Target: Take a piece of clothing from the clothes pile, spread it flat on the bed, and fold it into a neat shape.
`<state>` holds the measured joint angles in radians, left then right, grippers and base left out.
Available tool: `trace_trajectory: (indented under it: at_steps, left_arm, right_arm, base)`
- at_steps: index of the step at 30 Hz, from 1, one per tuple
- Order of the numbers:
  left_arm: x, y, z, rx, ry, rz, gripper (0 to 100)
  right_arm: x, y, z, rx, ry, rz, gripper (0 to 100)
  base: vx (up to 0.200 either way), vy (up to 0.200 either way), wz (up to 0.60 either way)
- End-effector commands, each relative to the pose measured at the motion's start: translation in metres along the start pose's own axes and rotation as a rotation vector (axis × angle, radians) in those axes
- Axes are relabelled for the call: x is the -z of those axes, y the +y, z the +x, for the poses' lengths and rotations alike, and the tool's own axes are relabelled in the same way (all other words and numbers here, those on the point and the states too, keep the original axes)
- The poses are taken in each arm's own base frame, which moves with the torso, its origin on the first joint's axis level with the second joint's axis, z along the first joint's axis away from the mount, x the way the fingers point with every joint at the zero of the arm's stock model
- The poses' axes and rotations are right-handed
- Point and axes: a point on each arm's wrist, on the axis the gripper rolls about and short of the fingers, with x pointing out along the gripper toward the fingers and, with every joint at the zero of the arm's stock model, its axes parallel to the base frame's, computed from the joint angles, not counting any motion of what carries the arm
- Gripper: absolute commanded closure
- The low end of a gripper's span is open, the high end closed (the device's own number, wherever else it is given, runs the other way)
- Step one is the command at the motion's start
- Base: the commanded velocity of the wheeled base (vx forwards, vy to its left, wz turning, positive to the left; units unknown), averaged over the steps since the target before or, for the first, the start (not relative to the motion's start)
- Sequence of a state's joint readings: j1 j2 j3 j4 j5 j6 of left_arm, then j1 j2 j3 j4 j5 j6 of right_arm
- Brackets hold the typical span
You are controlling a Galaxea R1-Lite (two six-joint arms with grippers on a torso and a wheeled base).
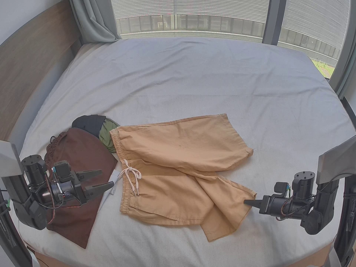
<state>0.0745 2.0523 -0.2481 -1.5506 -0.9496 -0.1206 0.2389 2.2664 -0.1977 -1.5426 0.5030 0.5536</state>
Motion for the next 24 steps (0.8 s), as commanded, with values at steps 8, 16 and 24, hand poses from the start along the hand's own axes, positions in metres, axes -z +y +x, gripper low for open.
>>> trace_trajectory:
  at_steps: [8, 16, 24]
  left_arm:
    - [0.001, 0.000, 0.001, 0.003, 0.005, -0.008, 0]
    - [0.002, 0.000, 0.001, 0.003, 0.007, -0.010, 0]
    - [0.002, 0.001, 0.001, 0.003, 0.006, -0.010, 0]
  right_arm:
    - [-0.027, -0.011, 0.017, 0.043, -0.137, -0.050, 100]
    - [-0.038, -0.016, 0.034, 0.049, -0.191, -0.072, 100]
    - [-0.047, -0.021, 0.041, 0.073, -0.244, -0.082, 100]
  base:
    - [0.000, 0.000, 0.00]
    - [0.000, 0.000, 0.00]
    - [0.000, 0.000, 0.00]
